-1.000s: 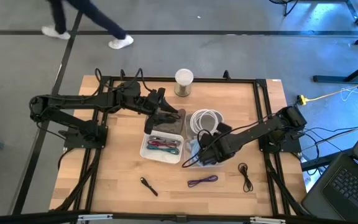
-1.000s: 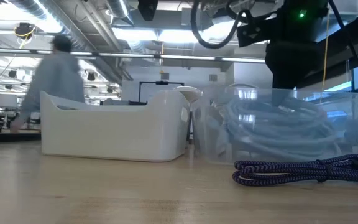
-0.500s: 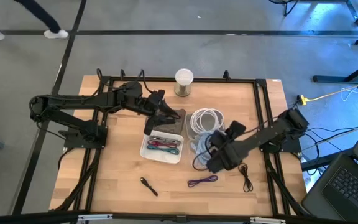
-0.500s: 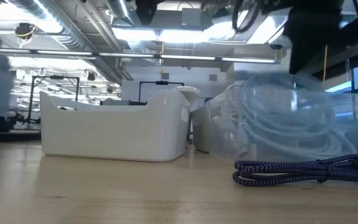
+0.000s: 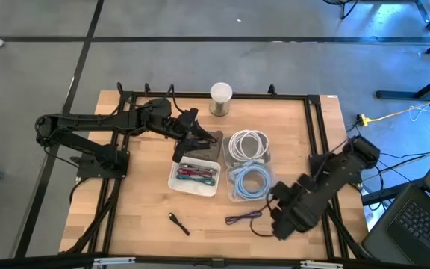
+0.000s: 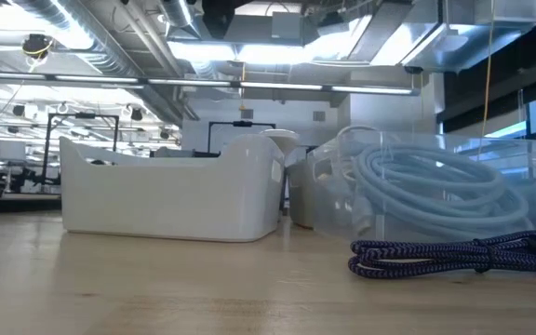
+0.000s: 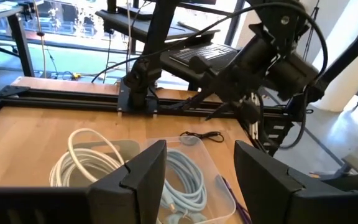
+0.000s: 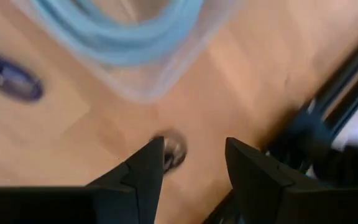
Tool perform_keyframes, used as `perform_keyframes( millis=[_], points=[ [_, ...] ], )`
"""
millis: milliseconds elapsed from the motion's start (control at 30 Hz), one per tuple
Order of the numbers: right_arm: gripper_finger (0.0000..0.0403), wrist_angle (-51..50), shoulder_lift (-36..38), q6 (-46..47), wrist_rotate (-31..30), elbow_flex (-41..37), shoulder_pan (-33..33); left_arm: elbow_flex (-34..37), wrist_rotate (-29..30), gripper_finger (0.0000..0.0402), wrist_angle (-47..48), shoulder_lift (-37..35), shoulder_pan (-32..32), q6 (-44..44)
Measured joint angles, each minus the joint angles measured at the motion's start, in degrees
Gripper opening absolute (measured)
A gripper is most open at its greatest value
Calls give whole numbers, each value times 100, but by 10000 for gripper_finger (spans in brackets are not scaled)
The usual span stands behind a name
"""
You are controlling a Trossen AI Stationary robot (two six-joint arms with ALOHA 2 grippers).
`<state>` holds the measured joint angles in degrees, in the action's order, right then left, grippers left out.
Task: Pick & Place USB Port
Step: Put the right black charger cable into the black bin
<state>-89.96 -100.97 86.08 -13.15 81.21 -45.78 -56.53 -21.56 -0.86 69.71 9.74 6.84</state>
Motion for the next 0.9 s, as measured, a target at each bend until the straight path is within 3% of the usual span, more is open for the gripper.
perform_keyframes(
  millis=[100, 233, 400, 633, 900],
  points=[
    [172, -5, 82, 718, 476, 0, -367, 0, -2, 180, 2, 0, 0, -36],
    [172, -7, 149, 1407, 507, 0, -684, 0, -1, 180, 4, 1, 0, -117],
    [172, 208, 150, 1728, 481, -119, -781, 0, -18, 180, 42, 1, 0, -117],
    [172, 1734, 239, 1805, 497, -627, -897, 0, -20, 180, 234, 2, -4, -119],
    [172, 1949, 241, 2715, 663, -1033, -1276, 0, -17, 180, 282, 2, -7, -158]
  ],
)
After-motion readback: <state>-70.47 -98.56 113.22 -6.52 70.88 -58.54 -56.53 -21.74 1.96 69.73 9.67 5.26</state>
